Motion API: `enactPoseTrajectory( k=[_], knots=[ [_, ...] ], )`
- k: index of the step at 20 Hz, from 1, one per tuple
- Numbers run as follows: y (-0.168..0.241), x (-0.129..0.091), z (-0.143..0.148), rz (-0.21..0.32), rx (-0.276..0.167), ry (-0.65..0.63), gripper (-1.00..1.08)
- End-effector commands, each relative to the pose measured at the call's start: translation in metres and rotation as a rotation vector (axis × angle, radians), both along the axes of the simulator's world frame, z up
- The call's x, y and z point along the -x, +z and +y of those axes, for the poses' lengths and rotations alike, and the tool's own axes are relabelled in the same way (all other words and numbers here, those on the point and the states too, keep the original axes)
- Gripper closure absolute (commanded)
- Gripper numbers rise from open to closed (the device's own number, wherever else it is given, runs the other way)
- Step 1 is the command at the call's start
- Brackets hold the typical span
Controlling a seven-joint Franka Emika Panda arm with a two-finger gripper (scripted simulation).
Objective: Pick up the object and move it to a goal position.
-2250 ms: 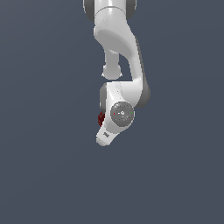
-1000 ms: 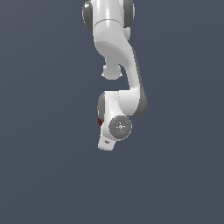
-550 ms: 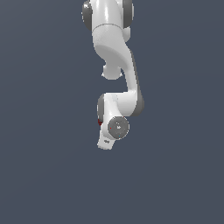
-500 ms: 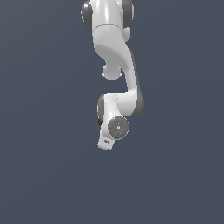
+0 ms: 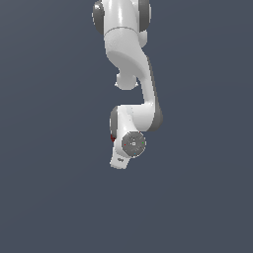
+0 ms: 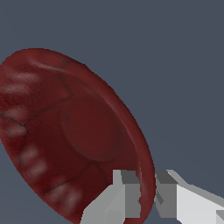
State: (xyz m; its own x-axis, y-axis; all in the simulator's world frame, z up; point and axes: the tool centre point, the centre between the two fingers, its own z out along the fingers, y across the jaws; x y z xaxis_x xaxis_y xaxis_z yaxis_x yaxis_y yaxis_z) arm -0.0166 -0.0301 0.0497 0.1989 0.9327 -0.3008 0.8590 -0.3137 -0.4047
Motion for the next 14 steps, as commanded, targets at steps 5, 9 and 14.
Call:
enactPoseTrajectory(
  k=[5, 9, 14],
  knots=[
    [0.001, 0.002, -0.014, 0.0, 0.0, 0.0, 1.08],
    [0.003, 0.006, -0.044, 0.001, 0.0, 0.0, 1.08],
    [0.006, 0.012, -0.101, 0.002, 0.0, 0.0, 1.08]
  ],
)
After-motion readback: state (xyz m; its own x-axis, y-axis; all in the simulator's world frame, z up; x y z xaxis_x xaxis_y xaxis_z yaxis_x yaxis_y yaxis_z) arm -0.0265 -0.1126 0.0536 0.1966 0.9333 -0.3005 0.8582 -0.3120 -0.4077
